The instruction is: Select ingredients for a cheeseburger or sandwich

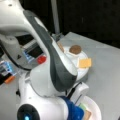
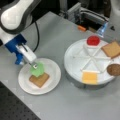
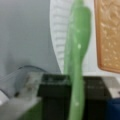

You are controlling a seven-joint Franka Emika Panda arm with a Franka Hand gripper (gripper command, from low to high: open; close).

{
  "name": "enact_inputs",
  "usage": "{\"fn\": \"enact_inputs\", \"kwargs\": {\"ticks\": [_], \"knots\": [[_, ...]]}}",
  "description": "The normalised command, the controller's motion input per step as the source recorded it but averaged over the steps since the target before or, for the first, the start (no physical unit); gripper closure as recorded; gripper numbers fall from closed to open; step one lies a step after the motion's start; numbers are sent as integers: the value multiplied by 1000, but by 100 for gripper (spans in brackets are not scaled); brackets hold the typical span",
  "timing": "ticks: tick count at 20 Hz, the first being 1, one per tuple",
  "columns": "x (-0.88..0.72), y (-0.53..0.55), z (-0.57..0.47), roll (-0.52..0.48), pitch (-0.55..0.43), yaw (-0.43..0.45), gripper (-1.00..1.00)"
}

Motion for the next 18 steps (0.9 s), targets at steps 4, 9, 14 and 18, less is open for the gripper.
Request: {"fn": "enact_inputs", "kwargs": {"ticks": [4,9,14,18], "knots": [[160,-132,-107,50,-38,121,100],[199,-177,-166,63,-67,148,100],[204,-205,-165,112,-57,145,100],[226,-239,-135,158,-51,130,100]]}}
